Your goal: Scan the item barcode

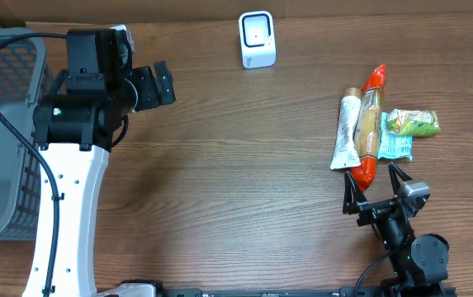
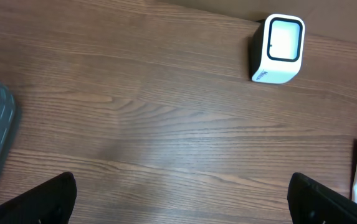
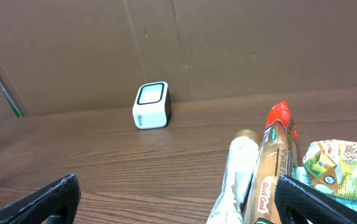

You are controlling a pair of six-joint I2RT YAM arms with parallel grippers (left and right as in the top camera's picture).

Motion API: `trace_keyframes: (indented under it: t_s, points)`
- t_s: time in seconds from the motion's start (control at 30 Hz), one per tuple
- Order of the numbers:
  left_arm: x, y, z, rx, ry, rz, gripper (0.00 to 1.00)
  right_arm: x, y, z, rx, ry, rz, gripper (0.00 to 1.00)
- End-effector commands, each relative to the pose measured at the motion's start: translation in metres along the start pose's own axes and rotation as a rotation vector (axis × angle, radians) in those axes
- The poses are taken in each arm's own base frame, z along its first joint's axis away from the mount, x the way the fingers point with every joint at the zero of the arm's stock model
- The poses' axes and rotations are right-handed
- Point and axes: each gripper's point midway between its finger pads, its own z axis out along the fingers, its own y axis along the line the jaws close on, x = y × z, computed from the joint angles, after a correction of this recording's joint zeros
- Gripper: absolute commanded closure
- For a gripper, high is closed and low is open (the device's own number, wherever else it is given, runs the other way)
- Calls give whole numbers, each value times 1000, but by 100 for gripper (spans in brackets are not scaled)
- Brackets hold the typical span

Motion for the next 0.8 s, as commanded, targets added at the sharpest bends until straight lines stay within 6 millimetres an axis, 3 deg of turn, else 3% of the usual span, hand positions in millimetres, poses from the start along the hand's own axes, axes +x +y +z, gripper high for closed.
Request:
trace_keyframes:
  t_s: [0.0,0.43,0.77]
  points:
    - [-3,0,-2,-8,-12,-10,0,1,-4,0,18,-7,3,0]
    - [-3,0,-2,-8,-12,-10,0,1,-4,0,18,-7,3,0]
    - [25,14,-10,-71,92,4,1,1,-4,0,18,-7,3,0]
